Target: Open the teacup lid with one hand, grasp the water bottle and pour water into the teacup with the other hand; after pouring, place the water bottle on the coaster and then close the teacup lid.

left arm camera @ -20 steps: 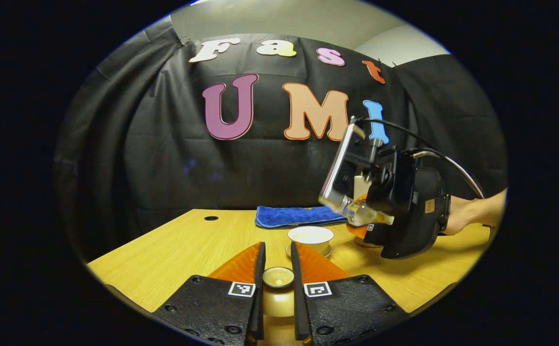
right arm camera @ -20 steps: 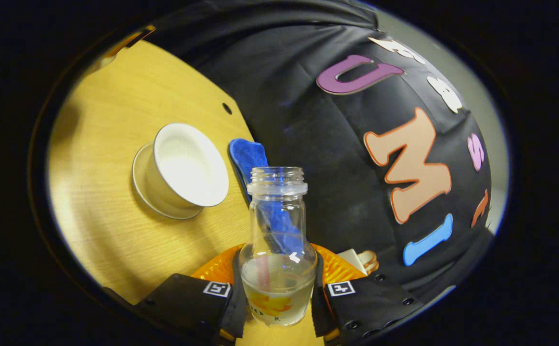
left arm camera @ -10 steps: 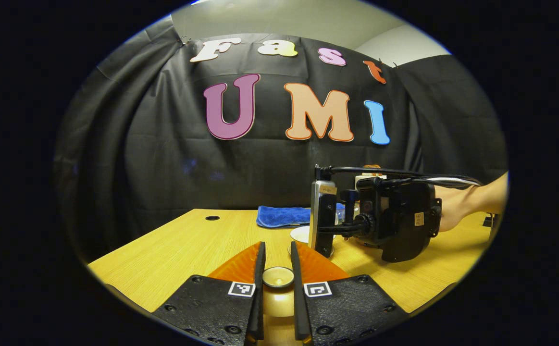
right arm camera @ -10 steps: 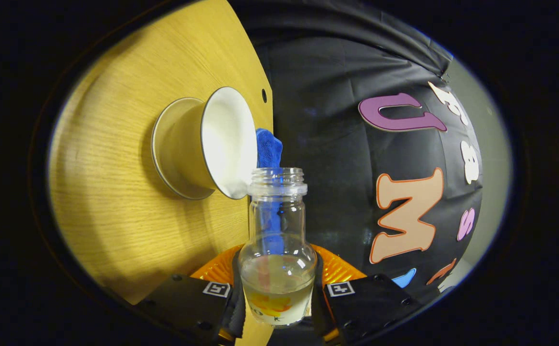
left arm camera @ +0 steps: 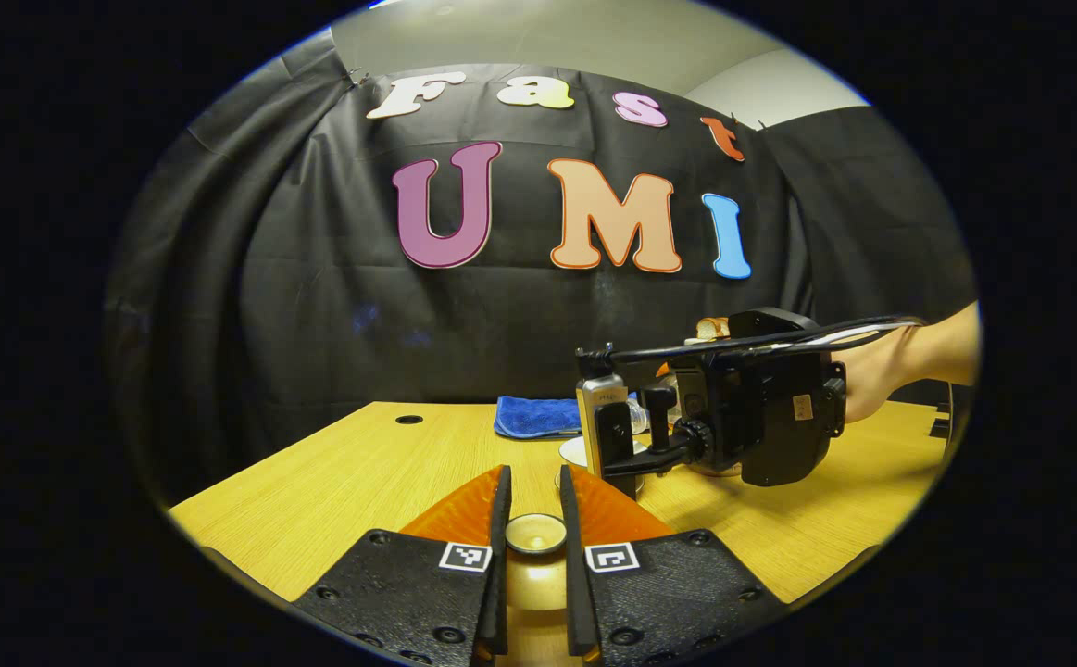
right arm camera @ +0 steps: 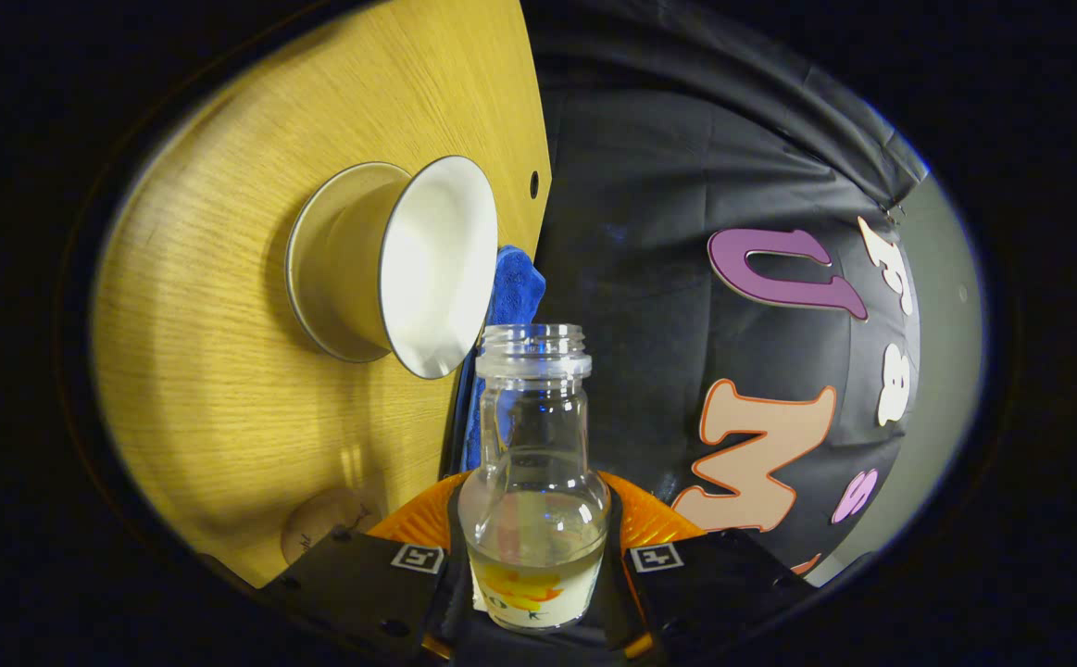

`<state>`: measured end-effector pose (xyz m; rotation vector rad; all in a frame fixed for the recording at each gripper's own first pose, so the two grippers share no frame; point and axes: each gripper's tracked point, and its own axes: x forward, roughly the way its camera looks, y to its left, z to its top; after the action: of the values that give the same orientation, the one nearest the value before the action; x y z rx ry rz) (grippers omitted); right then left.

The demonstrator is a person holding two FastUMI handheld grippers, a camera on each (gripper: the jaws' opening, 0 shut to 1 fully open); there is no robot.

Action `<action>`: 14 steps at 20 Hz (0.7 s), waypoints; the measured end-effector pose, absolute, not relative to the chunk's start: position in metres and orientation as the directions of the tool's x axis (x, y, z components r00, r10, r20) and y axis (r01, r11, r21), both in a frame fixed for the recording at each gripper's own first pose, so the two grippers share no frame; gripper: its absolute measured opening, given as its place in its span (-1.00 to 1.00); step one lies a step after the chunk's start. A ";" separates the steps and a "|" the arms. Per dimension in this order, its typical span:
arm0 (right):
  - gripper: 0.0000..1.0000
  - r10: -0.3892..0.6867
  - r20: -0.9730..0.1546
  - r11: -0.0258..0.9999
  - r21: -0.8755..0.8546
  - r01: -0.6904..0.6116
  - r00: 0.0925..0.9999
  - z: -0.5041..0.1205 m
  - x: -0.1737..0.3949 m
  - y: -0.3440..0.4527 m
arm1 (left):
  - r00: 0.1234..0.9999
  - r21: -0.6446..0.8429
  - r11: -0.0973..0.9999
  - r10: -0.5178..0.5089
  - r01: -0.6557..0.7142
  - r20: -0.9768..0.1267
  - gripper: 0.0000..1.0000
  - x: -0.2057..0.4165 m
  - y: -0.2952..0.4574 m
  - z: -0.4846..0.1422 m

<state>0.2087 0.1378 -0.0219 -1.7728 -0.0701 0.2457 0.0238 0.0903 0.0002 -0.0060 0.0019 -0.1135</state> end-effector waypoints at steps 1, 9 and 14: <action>0.15 0.186 -0.128 -0.229 -0.970 -0.083 0.974 -0.020 0.211 0.139 | 0.994 -0.006 0.994 -0.112 0.112 -0.002 -0.55 0.024 0.091 0.000; 0.16 0.213 -0.105 -0.337 -0.941 -0.028 0.971 -0.009 0.211 0.138 | 0.994 -0.005 0.994 -0.111 0.110 -0.002 -0.56 0.024 0.092 0.000; 0.16 0.245 -0.091 -0.392 -0.920 0.013 0.965 -0.007 0.208 0.146 | 0.994 -0.005 0.994 -0.111 0.111 -0.002 -0.56 0.024 0.092 0.000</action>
<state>0.2077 0.1462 -0.0071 -1.9622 -0.1850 0.2517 0.0236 0.0916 0.0001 -0.0053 0.0025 -0.1108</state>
